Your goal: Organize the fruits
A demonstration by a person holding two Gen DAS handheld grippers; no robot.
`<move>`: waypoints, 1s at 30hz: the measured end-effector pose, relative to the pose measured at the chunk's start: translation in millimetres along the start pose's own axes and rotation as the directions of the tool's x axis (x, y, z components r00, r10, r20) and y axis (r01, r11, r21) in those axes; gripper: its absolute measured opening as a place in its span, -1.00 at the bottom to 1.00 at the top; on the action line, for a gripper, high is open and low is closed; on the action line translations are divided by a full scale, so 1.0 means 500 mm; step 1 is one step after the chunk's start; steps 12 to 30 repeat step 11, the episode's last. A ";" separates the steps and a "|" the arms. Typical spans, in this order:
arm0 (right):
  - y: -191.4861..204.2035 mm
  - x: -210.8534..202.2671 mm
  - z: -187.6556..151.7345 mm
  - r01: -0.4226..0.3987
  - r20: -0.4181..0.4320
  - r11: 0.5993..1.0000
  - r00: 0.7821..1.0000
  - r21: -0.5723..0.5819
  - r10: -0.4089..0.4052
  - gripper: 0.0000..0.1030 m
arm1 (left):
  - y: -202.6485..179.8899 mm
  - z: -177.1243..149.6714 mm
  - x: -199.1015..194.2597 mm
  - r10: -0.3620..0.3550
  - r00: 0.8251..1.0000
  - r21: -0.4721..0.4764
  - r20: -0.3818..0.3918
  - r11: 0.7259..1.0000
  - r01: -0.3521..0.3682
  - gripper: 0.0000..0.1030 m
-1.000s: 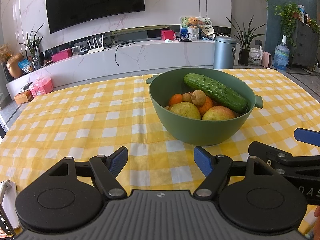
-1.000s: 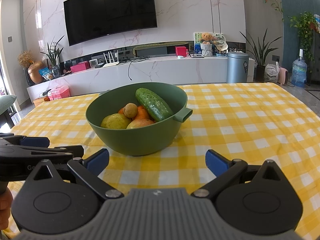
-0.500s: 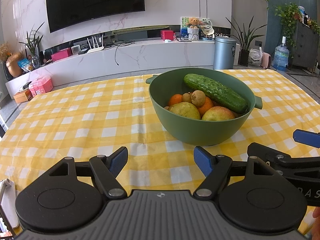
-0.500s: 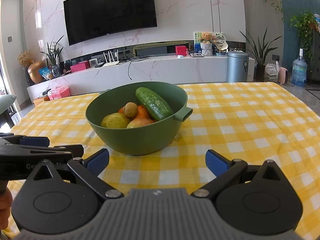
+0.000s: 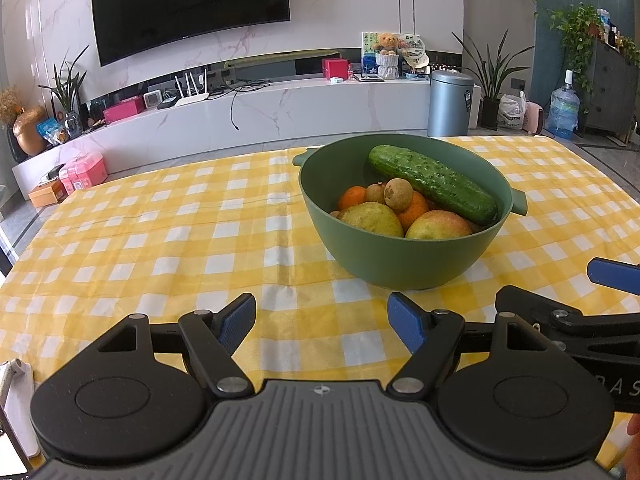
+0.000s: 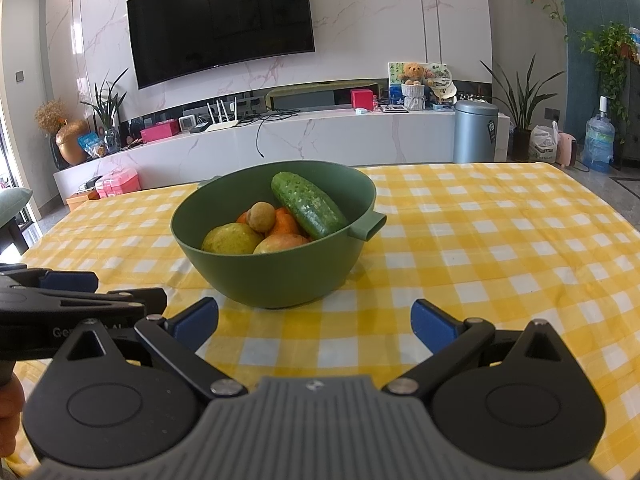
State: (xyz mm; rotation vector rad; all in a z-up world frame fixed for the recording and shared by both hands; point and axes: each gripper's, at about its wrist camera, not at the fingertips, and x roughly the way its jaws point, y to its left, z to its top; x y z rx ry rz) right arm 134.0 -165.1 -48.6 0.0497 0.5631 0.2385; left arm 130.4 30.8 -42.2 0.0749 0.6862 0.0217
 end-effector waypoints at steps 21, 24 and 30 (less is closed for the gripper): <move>0.000 0.006 -0.005 -0.001 -0.006 1.000 1.000 0.003 0.001 0.92 | 0.002 0.001 -0.002 0.000 1.000 0.006 0.019 1.000 0.000 0.71; 0.000 0.006 -0.005 -0.001 -0.006 1.000 1.000 0.003 0.001 0.92 | 0.002 0.001 -0.002 0.000 1.000 0.006 0.019 1.000 0.000 0.71; 0.000 0.006 -0.005 -0.001 -0.006 1.000 1.000 0.003 0.001 0.92 | 0.002 0.001 -0.002 0.000 1.000 0.006 0.019 1.000 0.000 0.71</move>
